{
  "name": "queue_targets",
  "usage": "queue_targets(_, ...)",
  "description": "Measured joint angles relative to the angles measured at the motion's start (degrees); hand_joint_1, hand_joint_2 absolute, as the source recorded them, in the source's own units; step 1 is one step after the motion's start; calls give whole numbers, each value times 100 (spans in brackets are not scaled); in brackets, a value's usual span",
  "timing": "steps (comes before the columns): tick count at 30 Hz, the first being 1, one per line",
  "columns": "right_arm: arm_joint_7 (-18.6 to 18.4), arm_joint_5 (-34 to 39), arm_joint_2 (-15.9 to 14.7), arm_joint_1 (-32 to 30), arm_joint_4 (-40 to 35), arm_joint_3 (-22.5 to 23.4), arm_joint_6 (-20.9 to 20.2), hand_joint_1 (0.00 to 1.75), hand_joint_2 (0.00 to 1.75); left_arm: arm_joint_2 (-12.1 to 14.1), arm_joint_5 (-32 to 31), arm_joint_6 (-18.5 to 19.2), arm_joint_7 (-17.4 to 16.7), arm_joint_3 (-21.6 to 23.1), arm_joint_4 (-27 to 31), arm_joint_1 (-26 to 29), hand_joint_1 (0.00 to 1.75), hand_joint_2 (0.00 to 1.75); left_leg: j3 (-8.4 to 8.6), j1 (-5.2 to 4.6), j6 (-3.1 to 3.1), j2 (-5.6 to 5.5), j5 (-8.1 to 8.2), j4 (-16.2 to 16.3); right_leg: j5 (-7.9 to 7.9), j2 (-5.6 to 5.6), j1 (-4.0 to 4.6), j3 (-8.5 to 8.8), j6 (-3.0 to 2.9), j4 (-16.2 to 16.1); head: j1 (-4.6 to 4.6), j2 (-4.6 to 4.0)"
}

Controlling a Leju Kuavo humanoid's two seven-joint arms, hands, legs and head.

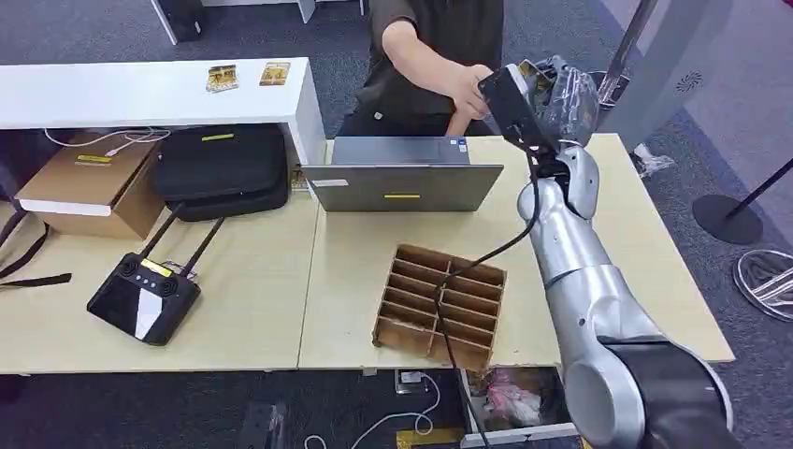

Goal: Pass the card to the sensor for recognition and then transmit it.

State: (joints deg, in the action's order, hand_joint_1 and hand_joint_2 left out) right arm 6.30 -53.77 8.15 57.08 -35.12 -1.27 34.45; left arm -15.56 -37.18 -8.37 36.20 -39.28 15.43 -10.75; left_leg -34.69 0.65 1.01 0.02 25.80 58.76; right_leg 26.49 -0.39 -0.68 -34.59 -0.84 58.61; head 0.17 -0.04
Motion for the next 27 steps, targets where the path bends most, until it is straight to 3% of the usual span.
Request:
queue_targets(1,7,13,7,0,24,2,-2,124,175,0,0,0,0,0,0,3,0,0,-1,0,0,-1,0,0,0,-1,0,0,0,0,0,0)
queue_targets(2,7,28,11,-1,48,4,-9,0,175,0,2,0,0,0,0,5,0,0,-2,0,0,-2,0,0,0,-2,0,0,0,0,0,0)
queue_targets(4,37,80,17,-3,85,13,-48,0,175,0,15,-9,0,0,0,9,0,0,-4,0,0,-3,0,0,0,-3,1,-1,0,0,0,0)
queue_targets(5,74,118,28,-4,96,31,-94,0,0,0,17,-15,2,0,0,10,0,0,-4,0,0,-3,0,0,1,-2,1,-1,1,-1,0,0)
queue_targets(14,314,116,50,-91,72,114,-177,0,0,2,122,-133,2,83,-4,37,0,0,-5,-1,-3,1,3,0,2,2,0,-4,3,-3,-2,0)
queue_targets(18,533,225,55,-469,-414,114,-57,0,0,2,236,-301,-20,85,-4,58,0,0,-4,1,-3,1,3,0,3,2,1,-3,2,-3,-2,0)
queue_targets(23,778,509,57,-1851,-2380,114,31,0,0,20,525,-468,57,76,-4,143,0,0,-5,0,-7,-16,14,0,20,-14,4,-1,9,-5,0,0)
queue_targets(27,1288,137,55,-3472,-4619,109,501,0,0,48,737,-656,138,6,-4,265,0,0,-2,0,-8,-27,39,0,48,-24,5,8,9,-7,0,0)
